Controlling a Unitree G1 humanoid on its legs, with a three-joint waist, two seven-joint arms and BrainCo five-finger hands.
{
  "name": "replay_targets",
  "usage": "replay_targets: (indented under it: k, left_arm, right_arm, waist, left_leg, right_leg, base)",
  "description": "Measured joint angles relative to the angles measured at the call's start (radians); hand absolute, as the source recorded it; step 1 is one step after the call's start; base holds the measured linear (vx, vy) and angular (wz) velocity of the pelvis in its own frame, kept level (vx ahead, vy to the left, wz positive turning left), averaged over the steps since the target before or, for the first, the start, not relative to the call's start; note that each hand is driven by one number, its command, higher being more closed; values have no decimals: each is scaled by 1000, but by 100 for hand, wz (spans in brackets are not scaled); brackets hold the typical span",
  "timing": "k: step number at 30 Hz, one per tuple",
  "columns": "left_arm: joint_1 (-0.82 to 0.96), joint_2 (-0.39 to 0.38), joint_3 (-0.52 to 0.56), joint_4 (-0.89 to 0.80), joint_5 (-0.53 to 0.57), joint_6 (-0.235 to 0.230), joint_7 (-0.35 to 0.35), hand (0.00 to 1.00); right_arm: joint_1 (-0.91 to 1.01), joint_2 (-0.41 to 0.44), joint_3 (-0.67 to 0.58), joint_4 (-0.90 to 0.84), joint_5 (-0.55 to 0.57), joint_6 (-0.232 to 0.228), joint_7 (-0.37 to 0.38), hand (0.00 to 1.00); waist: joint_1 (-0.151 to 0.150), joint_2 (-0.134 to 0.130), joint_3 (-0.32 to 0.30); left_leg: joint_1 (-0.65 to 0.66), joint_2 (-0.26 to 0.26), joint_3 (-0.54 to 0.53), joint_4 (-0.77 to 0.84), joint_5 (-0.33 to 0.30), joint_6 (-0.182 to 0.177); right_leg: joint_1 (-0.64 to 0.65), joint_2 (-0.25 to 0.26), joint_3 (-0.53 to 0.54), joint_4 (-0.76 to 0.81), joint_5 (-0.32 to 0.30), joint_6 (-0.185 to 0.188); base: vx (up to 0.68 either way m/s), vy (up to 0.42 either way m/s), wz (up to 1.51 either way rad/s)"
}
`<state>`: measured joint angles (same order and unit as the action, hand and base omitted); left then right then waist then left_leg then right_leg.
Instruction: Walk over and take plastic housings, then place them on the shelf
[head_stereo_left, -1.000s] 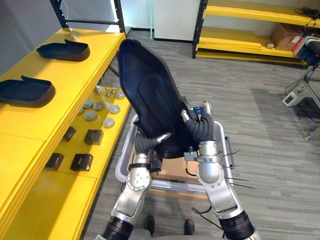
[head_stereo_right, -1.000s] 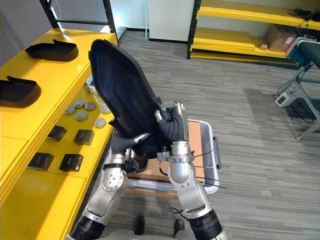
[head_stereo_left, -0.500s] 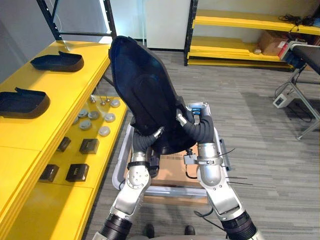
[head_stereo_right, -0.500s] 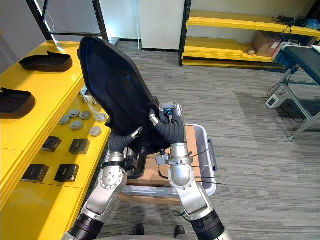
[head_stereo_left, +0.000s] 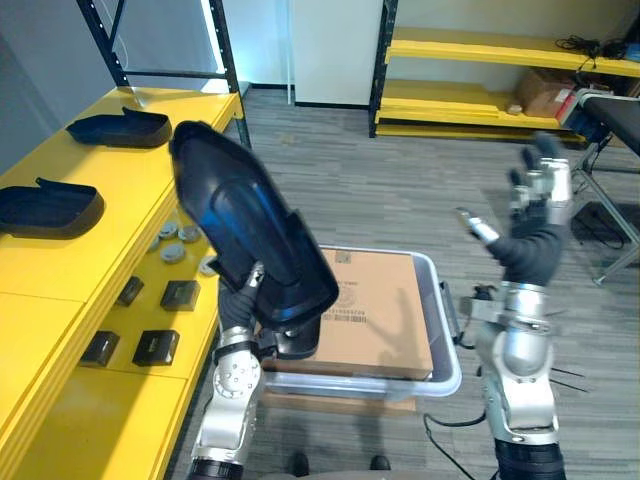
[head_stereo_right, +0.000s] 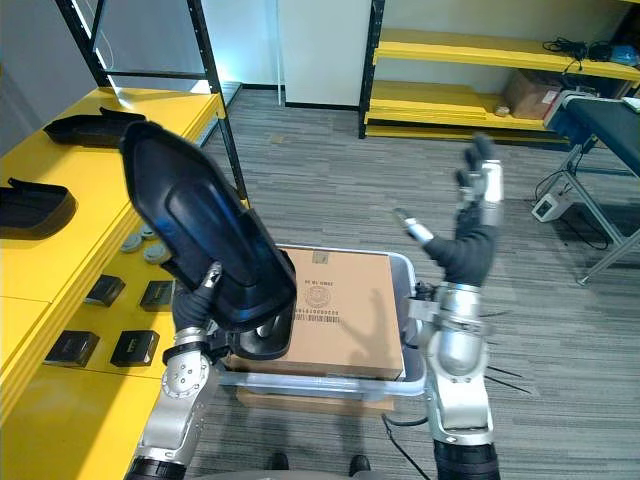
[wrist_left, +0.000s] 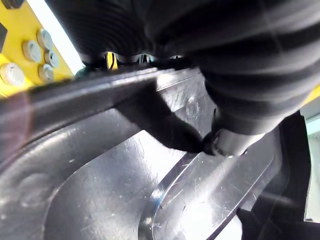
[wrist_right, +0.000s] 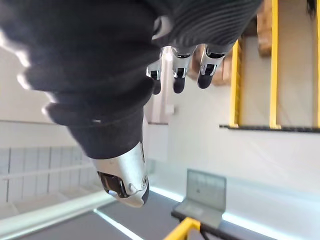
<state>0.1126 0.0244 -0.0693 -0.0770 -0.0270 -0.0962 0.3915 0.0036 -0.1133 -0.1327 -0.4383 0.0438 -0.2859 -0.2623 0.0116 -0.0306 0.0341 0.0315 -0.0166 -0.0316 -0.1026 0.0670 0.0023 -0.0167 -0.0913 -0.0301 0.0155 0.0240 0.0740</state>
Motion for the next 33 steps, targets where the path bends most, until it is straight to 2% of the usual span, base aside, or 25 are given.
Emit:
replay_targets:
  k: [4, 5, 7, 9, 10, 13, 16, 20, 22, 25, 26, 27, 29, 30, 31, 32, 33]
  left_arm:
    - [63, -10, 42, -69, -2, -6, -17, 100]
    - [81, -11, 45, -95, -2, -16, -22, 100]
    - [105, -12, 64, -137, -2, -32, -32, 100]
    - [123, -12, 72, -170, -9, -48, -45, 100]
    - [145, -13, 74, -198, -17, -59, -58, 100]
    - [181, -20, 74, -235, -33, -71, -82, 100]
    - [196, -28, 71, -242, -44, -77, -109, 100]
    - [221, -41, 59, -282, -64, -77, -151, 100]
    - [221, -40, 54, -296, -73, -77, -157, 100]
    - [220, -42, 39, -322, -81, -78, -168, 100]
    - [220, -42, 30, -329, -81, -78, -170, 100]
    - [219, -43, 18, -339, -82, -78, -171, 100]
    - [206, -47, -4, -346, -89, -78, -169, 100]
    - [180, -61, -19, -346, -96, -77, -168, 100]
    - [176, -62, -20, -346, -97, -77, -168, 100]
    - [153, -79, -30, -346, -99, -78, -168, 100]
    - [147, -79, -34, -346, -100, -78, -166, 100]
  right_arm:
    - [89, 30, -151, 81, 44, -20, -25, 0]
    - [120, 28, -194, 163, 47, -19, -28, 0]
    - [153, 28, -247, 337, 49, -3, -28, 0]
    - [180, 28, -284, 519, 74, 32, -27, 0]
    - [199, 29, -305, 664, 99, 61, -20, 0]
    - [236, 45, -326, 880, 147, 92, 3, 0]
    - [260, 72, -322, 1018, 167, 119, 46, 0]
    - [262, 122, -250, 1213, 173, 181, 114, 0]
    - [260, 140, -217, 1253, 164, 195, 128, 0]
    - [228, 151, -153, 1286, 148, 208, 137, 0]
    - [213, 149, -126, 1291, 144, 208, 135, 0]
    - [195, 150, -107, 1292, 143, 208, 132, 0]
    - [175, 141, -83, 1287, 142, 206, 131, 0]
    - [155, 128, -75, 1288, 143, 206, 126, 0]
    - [153, 127, -75, 1288, 143, 206, 125, 0]
    - [138, 125, -75, 1288, 144, 210, 107, 0]
    - [139, 126, -74, 1288, 144, 211, 106, 0]
  waist:
    - [-5, 1, -15]
    - [-6, 1, -15]
    - [-13, 1, -15]
    - [-21, 5, -16]
    - [-22, 12, -19]
    - [-21, 26, -22]
    - [-20, 28, -23]
    - [-1, 19, -14]
    - [5, 13, -9]
    - [7, 3, 20]
    - [8, 0, 33]
    - [14, 2, 49]
    - [16, 12, 77]
    - [30, 21, 93]
    - [32, 22, 94]
    - [40, 28, 102]
    - [38, 31, 102]
  left_leg:
    - [-1, 0, -7, 0, 0, 0]
    - [-2, 0, -9, 0, 0, 0]
    - [-3, 0, -16, 0, -1, -1]
    - [-4, -1, -26, 0, -4, -6]
    - [-5, -2, -28, 0, -4, -6]
    - [-6, -2, -38, 0, -4, -6]
    - [0, -1, -48, 0, -4, -6]
    - [7, -1, -67, 0, -8, -3]
    - [9, -3, -89, 1, -8, -3]
    - [-25, -26, -157, 56, -14, -5]
    - [-64, -46, -208, 100, -21, -5]
    - [-110, -63, -249, 142, -27, -3]
    - [-168, -72, -261, 189, -30, 0]
    - [-221, -62, -210, 214, -32, 3]
    - [-227, -60, -199, 215, -33, 5]
    - [-274, -22, -53, 231, -49, 30]
    - [-282, 0, 20, 244, -57, 42]
  right_leg:
    - [2, 0, -6, 0, -3, 0]
    - [3, -1, -9, 0, -3, -1]
    - [5, -2, -18, -1, -4, 0]
    - [10, -5, -25, -2, -9, 2]
    - [11, -6, -27, -2, -10, 2]
    - [15, -8, -42, 0, -12, 6]
    - [28, -11, -53, 1, -16, 8]
    - [45, -20, -85, 25, -39, 9]
    - [53, -25, -112, 42, -54, 11]
    - [61, -54, -209, 111, -100, 19]
    - [57, -71, -262, 141, -120, 19]
    - [45, -88, -319, 173, -139, 19]
    - [41, -107, -401, 207, -160, 23]
    - [32, -130, -483, 238, -176, 25]
    - [31, -133, -492, 241, -177, 26]
    - [33, -163, -573, 264, -186, 28]
    - [38, -174, -601, 271, -187, 28]
  base:
    - [5, -15, 6]
    - [-8, -13, 7]
    - [-12, -11, 12]
    - [-12, -6, 16]
    - [-5, -3, 9]
    - [0, -14, 10]
    - [-4, -12, 12]
    - [-30, -8, 18]
    - [-12, -21, 51]
    - [-17, -11, 103]
    - [-28, 3, 142]
    - [-33, 2, 150]
    - [-56, -5, 158]
    - [-71, -9, 147]
    - [-77, 6, 175]
    - [-36, 24, 123]
    - [7, 54, 167]
